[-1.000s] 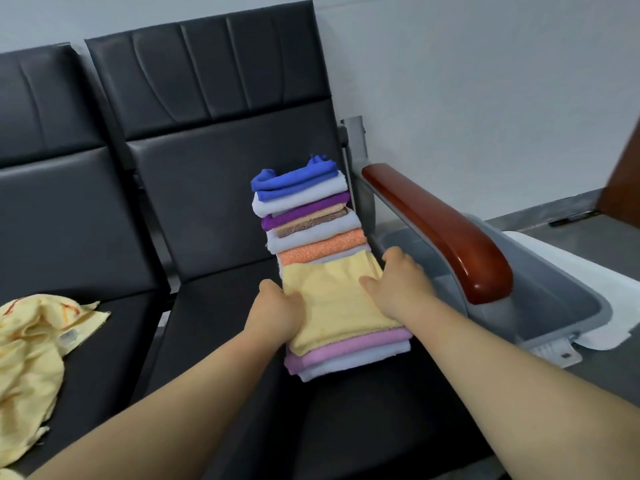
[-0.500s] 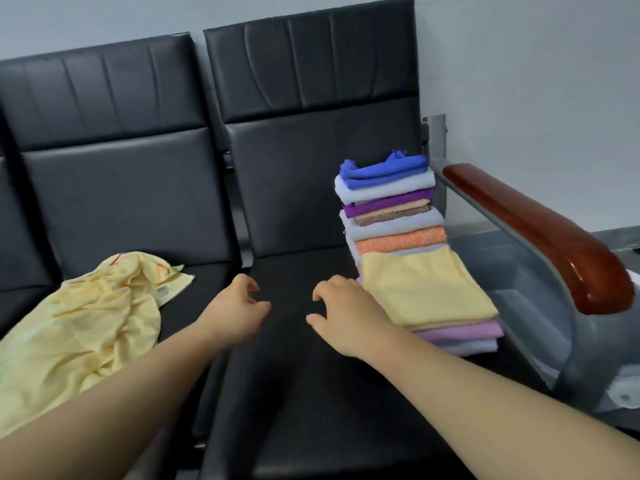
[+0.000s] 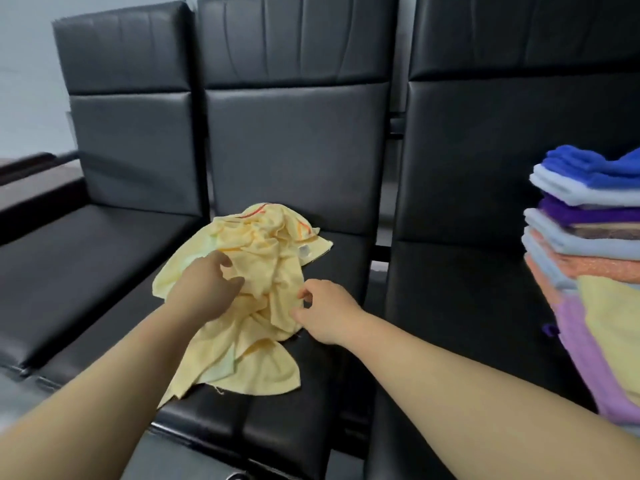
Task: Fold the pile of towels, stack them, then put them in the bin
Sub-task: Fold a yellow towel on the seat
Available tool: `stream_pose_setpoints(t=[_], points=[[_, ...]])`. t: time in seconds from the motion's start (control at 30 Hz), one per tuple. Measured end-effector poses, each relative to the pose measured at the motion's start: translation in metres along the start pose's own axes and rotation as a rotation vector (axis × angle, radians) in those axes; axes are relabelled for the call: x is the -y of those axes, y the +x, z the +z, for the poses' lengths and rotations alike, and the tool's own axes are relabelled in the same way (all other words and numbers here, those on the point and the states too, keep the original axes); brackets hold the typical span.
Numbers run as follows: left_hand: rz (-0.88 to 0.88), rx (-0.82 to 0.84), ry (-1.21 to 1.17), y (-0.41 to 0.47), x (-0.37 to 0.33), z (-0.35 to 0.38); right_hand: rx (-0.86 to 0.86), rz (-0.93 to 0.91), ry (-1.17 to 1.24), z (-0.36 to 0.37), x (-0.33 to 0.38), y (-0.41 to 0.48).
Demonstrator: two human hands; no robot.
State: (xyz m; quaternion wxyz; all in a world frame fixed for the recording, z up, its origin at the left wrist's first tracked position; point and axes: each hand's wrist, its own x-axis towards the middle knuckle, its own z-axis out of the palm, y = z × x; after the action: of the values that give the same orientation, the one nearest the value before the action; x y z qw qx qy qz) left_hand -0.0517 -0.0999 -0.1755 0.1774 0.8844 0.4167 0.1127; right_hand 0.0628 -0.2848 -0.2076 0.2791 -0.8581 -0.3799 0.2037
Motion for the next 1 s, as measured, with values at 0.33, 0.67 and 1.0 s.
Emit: stream_pose_setpoints(t=[0.33,0.67,1.0], points=[[0.034,0.13,-0.001,0.022,0.031,0.018,0.001,0.051,-0.113,0.047,0.036,0.06],[0.101,0.182,0.022,0.016,0.02,0.015,-0.069,0.1,0.273,-0.014,0.029,0.041],[0.012,0.088,-0.161,0.006,0.04,-0.002,-0.038,0.141,0.125,0.02,0.059,0.051]])
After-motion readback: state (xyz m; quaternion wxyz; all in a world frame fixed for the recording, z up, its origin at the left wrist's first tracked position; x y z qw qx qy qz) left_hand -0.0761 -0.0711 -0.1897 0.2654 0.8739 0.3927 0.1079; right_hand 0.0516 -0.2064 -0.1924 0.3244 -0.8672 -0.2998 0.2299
